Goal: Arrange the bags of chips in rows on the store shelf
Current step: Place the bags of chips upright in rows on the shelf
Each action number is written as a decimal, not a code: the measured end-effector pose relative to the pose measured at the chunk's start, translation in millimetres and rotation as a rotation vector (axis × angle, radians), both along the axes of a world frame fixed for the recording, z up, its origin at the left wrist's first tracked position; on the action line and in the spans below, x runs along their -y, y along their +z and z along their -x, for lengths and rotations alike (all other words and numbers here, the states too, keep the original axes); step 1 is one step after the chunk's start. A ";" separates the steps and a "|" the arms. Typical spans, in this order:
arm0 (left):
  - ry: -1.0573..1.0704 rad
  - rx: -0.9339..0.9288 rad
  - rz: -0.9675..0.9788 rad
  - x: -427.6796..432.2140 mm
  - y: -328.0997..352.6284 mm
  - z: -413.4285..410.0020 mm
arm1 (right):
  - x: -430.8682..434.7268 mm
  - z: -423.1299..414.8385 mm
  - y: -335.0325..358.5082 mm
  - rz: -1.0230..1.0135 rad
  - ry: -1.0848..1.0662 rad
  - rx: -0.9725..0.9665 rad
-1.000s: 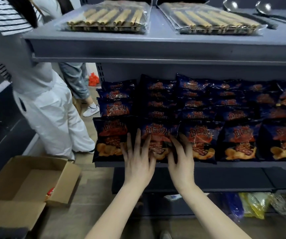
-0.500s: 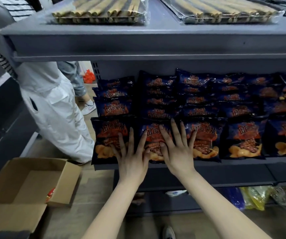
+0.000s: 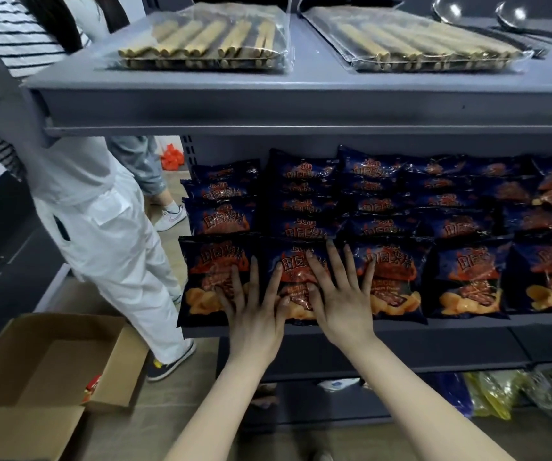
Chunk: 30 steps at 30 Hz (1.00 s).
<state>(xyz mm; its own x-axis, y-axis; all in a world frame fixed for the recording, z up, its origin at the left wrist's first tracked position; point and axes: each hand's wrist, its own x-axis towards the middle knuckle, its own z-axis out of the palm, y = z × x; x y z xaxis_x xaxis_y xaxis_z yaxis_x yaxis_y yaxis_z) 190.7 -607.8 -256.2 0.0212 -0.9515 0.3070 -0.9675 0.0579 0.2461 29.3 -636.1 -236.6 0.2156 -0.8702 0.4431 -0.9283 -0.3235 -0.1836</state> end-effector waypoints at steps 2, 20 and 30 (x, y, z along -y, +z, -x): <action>-0.005 0.005 -0.012 -0.5 2.5 -0.3 | -0.2 -0.2 0.6 -0.007 -0.003 -0.011; 0.072 -0.086 -0.124 -34.6 25.4 -22.0 | -24.8 -14.0 7.6 0.053 0.002 0.051; 0.240 -0.348 -0.089 -29.7 30.3 -83.8 | -29.0 -87.5 16.3 0.135 0.385 -0.030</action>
<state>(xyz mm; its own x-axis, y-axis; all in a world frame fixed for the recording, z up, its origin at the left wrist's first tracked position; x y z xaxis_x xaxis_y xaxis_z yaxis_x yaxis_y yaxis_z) 274.5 -578.0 -225.9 0.3332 -0.9293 0.1594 -0.8094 -0.1953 0.5538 116.8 -607.1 -220.3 0.5284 -0.6582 0.5363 -0.7391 -0.6674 -0.0910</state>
